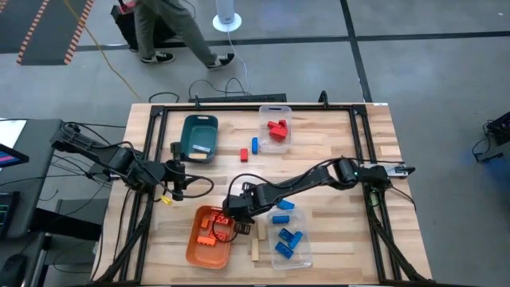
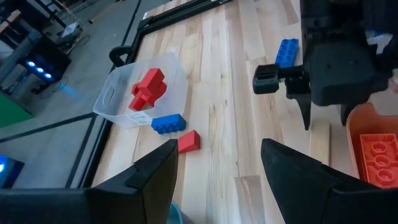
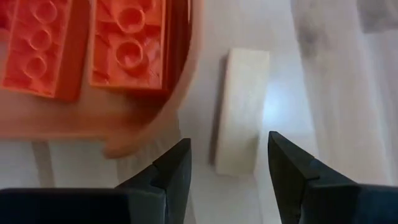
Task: Sort blocks
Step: Put the brown wooden block into the blue bin
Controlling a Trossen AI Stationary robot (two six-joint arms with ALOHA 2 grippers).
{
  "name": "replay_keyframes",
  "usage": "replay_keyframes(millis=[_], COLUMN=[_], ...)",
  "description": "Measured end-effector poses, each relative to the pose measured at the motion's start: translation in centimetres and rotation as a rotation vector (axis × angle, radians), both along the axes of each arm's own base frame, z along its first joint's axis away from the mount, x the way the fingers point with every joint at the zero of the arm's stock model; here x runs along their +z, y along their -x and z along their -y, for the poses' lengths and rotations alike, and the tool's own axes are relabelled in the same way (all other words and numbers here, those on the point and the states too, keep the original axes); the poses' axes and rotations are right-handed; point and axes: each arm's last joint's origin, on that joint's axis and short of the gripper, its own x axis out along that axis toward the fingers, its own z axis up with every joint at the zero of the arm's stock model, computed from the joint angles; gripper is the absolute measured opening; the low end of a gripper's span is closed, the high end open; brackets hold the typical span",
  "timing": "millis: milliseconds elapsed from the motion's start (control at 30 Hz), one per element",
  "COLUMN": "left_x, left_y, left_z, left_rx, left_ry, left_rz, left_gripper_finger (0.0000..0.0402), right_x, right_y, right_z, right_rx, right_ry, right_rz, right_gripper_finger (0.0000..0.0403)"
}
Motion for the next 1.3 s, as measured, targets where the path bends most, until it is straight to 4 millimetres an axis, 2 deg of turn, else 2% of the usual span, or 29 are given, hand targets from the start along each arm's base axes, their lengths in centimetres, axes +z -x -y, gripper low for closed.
replay_keyframes(millis=[167,433,533,767,900,1300], left_x=[0.0,0.0,0.0,0.0,0.0,-0.2], left_y=[0.0,0.0,0.0,0.0,0.0,0.1], left_z=[0.0,0.0,0.0,0.0,0.0,0.0], left_rx=[0.0,-0.001,-0.001,-0.002,-0.001,0.024], left_ry=[0.003,0.003,0.003,0.001,0.002,0.047], left_rz=[0.0,0.0,-0.001,-0.001,-0.002,-0.002], left_gripper_finger=[0.0224,0.0224,0.0224,0.0224,0.0224,0.0224], right_x=[-1.5,-1.9,-2.0,-2.0,-2.1,0.2], right_y=[-0.2,-0.1,-0.1,-0.1,-0.1,0.8], right_z=[0.0,0.1,0.2,0.5,0.7,3.9], right_rx=[0.002,0.027,0.045,0.056,0.064,0.015], right_ry=[0.011,0.033,0.042,0.047,0.053,0.068], right_rz=[-0.029,-0.051,-0.058,-0.063,-0.07,-0.141], right_gripper_finger=[0.0184,0.0178,0.0156,0.0071,0.0047,0.0042])
